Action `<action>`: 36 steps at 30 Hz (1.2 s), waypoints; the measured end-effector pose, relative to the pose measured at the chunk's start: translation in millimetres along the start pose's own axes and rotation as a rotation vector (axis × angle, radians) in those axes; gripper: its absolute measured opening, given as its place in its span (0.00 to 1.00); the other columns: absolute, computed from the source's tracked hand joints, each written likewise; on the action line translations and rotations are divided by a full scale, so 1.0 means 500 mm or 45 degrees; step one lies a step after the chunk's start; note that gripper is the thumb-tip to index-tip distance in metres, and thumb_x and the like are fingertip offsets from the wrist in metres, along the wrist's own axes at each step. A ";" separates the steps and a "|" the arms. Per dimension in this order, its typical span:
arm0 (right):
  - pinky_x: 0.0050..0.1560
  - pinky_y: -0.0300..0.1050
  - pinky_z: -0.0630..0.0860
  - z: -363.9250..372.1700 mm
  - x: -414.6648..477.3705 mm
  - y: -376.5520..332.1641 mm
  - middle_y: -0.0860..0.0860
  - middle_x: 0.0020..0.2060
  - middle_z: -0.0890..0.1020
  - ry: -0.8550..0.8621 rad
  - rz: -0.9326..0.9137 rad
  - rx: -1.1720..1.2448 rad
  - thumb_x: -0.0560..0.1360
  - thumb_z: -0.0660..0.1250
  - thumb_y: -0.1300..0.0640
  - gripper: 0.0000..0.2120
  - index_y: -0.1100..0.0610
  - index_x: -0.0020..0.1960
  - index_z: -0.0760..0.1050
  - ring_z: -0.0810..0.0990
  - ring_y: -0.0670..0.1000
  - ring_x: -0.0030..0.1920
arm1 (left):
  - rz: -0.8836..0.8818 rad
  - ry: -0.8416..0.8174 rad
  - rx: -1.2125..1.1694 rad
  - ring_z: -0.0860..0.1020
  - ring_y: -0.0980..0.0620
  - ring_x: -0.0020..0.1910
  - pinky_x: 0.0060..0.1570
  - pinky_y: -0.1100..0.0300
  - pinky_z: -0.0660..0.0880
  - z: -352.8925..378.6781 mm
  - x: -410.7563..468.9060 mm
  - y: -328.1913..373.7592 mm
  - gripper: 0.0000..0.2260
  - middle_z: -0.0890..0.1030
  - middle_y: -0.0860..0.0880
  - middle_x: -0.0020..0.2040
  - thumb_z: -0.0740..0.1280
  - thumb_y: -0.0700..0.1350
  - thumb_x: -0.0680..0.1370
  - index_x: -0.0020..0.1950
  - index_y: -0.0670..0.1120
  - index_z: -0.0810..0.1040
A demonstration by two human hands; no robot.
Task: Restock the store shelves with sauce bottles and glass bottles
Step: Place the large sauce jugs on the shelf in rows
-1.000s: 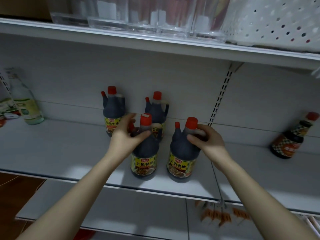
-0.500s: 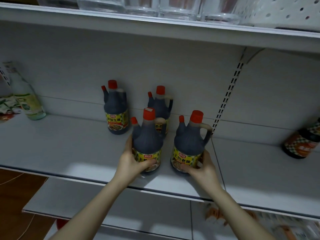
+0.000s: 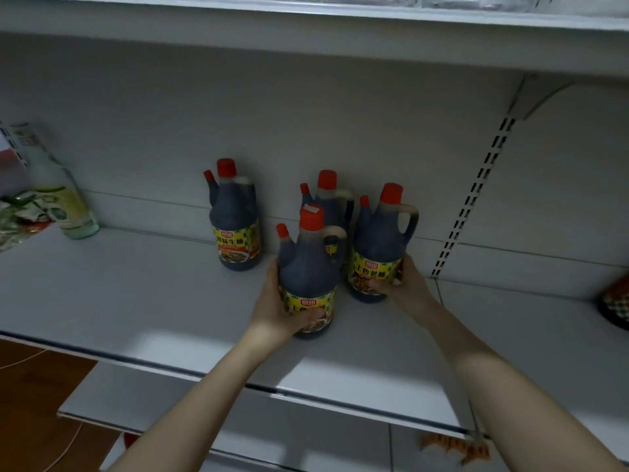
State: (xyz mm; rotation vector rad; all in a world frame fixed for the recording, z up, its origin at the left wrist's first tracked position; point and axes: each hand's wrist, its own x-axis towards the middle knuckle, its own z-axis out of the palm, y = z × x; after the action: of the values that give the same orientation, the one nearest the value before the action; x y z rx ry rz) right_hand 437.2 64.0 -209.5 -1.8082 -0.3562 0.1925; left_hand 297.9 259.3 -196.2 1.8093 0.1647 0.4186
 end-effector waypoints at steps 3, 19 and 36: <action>0.56 0.39 0.68 -0.005 0.026 0.003 0.54 0.68 0.68 -0.031 0.036 -0.007 0.69 0.71 0.66 0.37 0.59 0.72 0.55 0.68 0.50 0.63 | -0.004 -0.008 -0.004 0.70 0.63 0.59 0.50 0.72 0.71 -0.001 0.004 -0.005 0.40 0.67 0.67 0.60 0.78 0.38 0.63 0.59 0.66 0.57; 0.43 0.22 0.72 0.023 0.030 0.026 0.49 0.56 0.73 0.124 -0.091 0.001 0.71 0.69 0.65 0.26 0.63 0.67 0.64 0.72 0.47 0.56 | -0.004 -0.020 -0.047 0.71 0.74 0.54 0.49 0.75 0.72 -0.002 0.001 -0.005 0.38 0.67 0.69 0.58 0.78 0.38 0.64 0.58 0.66 0.58; 0.59 0.41 0.65 0.029 -0.025 -0.001 0.56 0.66 0.71 0.102 0.092 -0.278 0.74 0.67 0.58 0.29 0.62 0.71 0.59 0.68 0.54 0.67 | -0.023 -0.038 -0.010 0.70 0.57 0.63 0.57 0.61 0.72 -0.005 0.010 -0.019 0.41 0.68 0.66 0.60 0.78 0.41 0.63 0.62 0.66 0.56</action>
State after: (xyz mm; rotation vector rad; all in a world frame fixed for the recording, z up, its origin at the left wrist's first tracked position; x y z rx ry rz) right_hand 420.8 73.3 -213.4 -2.0397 -0.2633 0.1353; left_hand 302.4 266.0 -203.8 1.8040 0.1584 0.3792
